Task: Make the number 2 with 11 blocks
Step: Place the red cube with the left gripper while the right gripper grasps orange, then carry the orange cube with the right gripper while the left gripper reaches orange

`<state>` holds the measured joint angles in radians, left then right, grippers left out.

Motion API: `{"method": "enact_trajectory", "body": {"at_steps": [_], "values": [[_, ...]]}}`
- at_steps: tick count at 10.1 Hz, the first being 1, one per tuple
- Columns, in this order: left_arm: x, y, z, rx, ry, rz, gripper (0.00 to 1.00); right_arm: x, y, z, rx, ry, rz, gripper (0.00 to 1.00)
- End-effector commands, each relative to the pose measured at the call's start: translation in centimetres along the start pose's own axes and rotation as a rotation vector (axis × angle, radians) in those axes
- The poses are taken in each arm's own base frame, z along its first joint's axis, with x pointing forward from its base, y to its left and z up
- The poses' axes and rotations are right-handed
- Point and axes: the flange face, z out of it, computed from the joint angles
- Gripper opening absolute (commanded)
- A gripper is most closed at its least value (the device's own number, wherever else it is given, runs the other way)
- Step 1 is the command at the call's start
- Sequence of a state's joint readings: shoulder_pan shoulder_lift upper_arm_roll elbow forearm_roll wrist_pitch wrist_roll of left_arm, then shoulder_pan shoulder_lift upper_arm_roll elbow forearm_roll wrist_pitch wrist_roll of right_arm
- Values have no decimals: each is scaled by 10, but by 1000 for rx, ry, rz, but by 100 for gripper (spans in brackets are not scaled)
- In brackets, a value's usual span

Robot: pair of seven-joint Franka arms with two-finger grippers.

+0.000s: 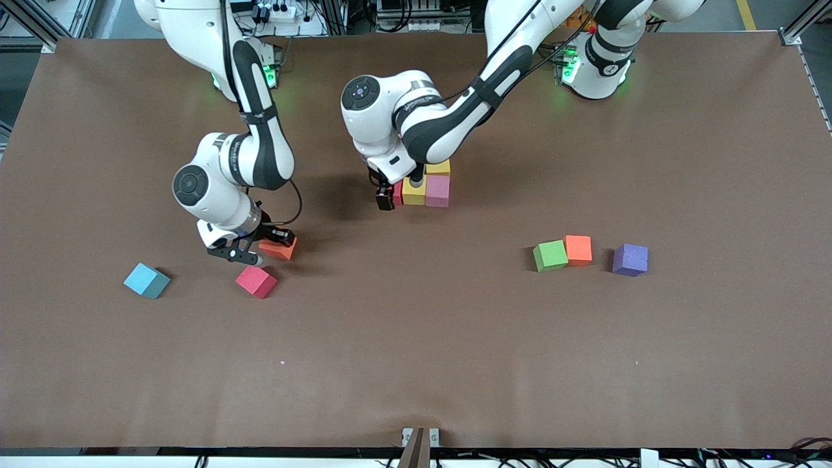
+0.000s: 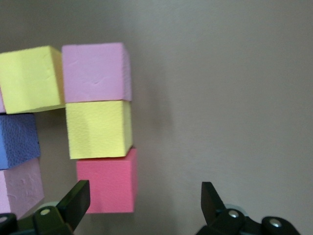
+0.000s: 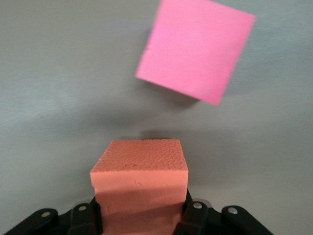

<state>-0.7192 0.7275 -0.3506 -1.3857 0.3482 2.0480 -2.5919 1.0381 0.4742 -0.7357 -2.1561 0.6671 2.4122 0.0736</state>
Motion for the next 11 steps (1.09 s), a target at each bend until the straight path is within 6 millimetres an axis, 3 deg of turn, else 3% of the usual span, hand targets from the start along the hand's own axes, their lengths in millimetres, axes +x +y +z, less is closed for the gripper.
{"method": "enact_trajectory", "body": {"at_steps": [1,4,6,7,9,11], "values": [[38,31,-56,-4,-51,29,100,-7,-25,-10,24,7,-9,26],[105,72,-78,19,-30,130,100,-19,-64,-11,26,11,4,26],[174,101,-84,57,-71,211,100,-33,-107,-6,8,9,-35,26],[199,108,-78,69,-69,279,100,-38,-128,0,-12,1,-46,26],[263,110,-57,81,-54,422,100,-45,-162,12,-47,-4,-75,26],[314,92,-35,73,-44,596,100,-56,-189,17,-40,-1,-123,26]]}}
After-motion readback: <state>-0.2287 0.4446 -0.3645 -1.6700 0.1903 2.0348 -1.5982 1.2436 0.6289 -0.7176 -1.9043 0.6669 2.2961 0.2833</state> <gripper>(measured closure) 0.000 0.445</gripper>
